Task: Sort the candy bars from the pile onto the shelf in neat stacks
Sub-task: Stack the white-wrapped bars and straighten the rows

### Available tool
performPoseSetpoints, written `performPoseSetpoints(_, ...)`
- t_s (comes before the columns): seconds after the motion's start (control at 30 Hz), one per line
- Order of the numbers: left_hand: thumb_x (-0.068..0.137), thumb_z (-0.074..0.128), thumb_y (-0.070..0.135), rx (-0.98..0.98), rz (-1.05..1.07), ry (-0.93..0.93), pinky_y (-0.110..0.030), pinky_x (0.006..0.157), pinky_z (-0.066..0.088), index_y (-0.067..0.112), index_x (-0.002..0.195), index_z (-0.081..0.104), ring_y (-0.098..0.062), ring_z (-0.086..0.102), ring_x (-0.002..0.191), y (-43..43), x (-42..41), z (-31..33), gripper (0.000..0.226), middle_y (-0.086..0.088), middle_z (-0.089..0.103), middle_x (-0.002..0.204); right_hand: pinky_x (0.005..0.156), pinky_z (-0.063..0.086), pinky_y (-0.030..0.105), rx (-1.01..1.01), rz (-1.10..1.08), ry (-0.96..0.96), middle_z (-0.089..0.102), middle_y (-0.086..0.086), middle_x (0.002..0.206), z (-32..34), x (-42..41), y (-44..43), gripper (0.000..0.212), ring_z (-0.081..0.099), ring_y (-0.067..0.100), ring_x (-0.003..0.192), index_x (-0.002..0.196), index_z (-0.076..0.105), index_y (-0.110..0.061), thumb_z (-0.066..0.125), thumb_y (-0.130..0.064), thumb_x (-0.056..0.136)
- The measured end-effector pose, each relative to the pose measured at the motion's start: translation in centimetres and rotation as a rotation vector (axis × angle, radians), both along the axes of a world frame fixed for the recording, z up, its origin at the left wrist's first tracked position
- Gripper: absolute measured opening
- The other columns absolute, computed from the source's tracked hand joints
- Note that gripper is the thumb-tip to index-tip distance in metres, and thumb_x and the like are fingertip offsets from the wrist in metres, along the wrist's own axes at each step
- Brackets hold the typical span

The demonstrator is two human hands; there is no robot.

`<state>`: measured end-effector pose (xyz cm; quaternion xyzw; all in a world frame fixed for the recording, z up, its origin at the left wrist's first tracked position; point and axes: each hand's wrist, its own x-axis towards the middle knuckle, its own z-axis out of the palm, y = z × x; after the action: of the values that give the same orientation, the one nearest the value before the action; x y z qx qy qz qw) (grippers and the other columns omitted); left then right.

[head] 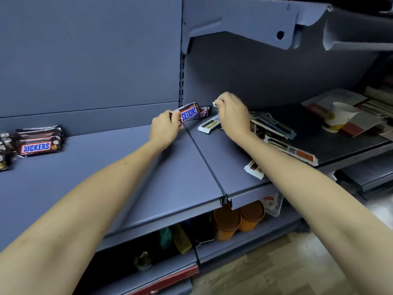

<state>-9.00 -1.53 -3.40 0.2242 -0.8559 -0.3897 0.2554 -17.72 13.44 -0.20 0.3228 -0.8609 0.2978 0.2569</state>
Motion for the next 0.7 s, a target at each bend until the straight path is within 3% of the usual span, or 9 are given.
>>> performPoseSetpoints(0.17,0.099,0.033,0.029,0.019,0.077,0.044,-0.025,0.063,0.035,0.015,0.086,0.055,-0.018,0.049,0.078,-4.1,5.2,0.3,0.029,0.0,0.066,0.076,0.068,0.037,0.034,-0.155,0.116,-0.199,0.066,0.014,0.088,1.8,3.3,-4.9,0.019,0.057,0.033,0.082,0.093,0.057,-0.008,0.042,-0.02,0.095)
performPoseSetpoints(0.23,0.099,0.033,0.03,0.003,0.109,0.035,-0.015,0.06,0.035,0.016,0.087,0.056,-0.016,0.048,0.079,-6.3,7.9,0.3,0.029,0.005,0.064,0.071,0.07,0.038,0.032,-0.183,0.192,-0.294,0.067,0.013,0.087,2.2,4.9,-7.4,0.019,0.056,0.028,0.079,0.091,0.059,-0.009,0.043,-0.019,0.094)
performPoseSetpoints(0.33,0.099,0.032,0.03,-0.004,0.157,0.018,-0.027,0.06,0.03,0.015,0.087,0.055,-0.017,0.048,0.078,-9.3,12.4,0.2,0.03,0.007,0.063,0.07,0.072,0.044,0.021,-0.129,0.326,-0.5,0.063,0.006,0.085,2.1,8.1,-11.6,0.018,0.054,0.019,0.08,0.086,0.062,-0.01,0.047,-0.016,0.091)
performPoseSetpoints(0.4,0.099,0.032,0.027,0.027,0.201,0.027,-0.024,0.062,0.026,0.013,0.084,0.051,-0.018,0.05,0.08,-11.3,15.8,0.0,0.028,0.004,0.063,0.071,0.075,0.053,0.031,-0.049,0.377,-0.659,0.06,0.005,0.08,1.3,10.6,-14.2,0.015,0.057,0.021,0.073,0.078,0.059,-0.012,0.048,-0.016,0.088)
performPoseSetpoints(0.47,0.1,0.031,0.026,0.034,0.261,0.03,-0.024,0.068,0.028,0.014,0.082,0.05,-0.02,0.054,0.084,-13.1,19.4,0.0,0.028,0.001,0.064,0.072,0.057,0.053,0.024,0.029,0.384,-0.772,0.056,0.006,0.067,0.0,13.4,-16.5,0.023,0.056,0.017,0.056,0.066,0.055,-0.012,0.05,-0.016,0.088)
performPoseSetpoints(0.53,0.1,0.031,0.024,0.035,0.32,0.021,-0.026,0.074,0.031,0.017,0.078,0.048,-0.02,0.054,0.084,-14.4,22.9,-0.2,0.029,-0.002,0.064,0.075,0.037,0.043,0.015,0.044,0.412,-0.874,0.05,0.002,0.057,-1.5,16.0,-18.5,0.034,0.049,0.007,0.038,0.056,0.049,-0.014,0.053,-0.015,0.089)
performPoseSetpoints(0.63,0.1,0.029,0.022,0.037,0.35,-0.021,-0.024,0.069,0.029,0.017,0.077,0.045,-0.016,0.052,0.08,-15.9,27.6,-0.5,0.029,-0.006,0.065,0.079,0.035,0.045,0.017,-0.015,0.44,-1.059,0.05,0.002,0.061,-2.8,19.5,-21.0,0.031,0.049,0.008,0.047,0.061,0.051,-0.013,0.053,-0.014,0.091)
performPoseSetpoints(0.7,0.101,0.028,0.021,0.013,0.355,-0.049,-0.019,0.062,0.031,0.012,0.084,0.047,-0.012,0.051,0.071,-16.6,29.8,-0.5,0.027,-0.006,0.065,0.08,0.04,0.05,0.019,-0.004,0.445,-1.073,0.053,0.004,0.065,-3.2,21.2,-22.1,0.026,0.051,0.012,0.052,0.066,0.054,-0.012,0.053,-0.015,0.092)
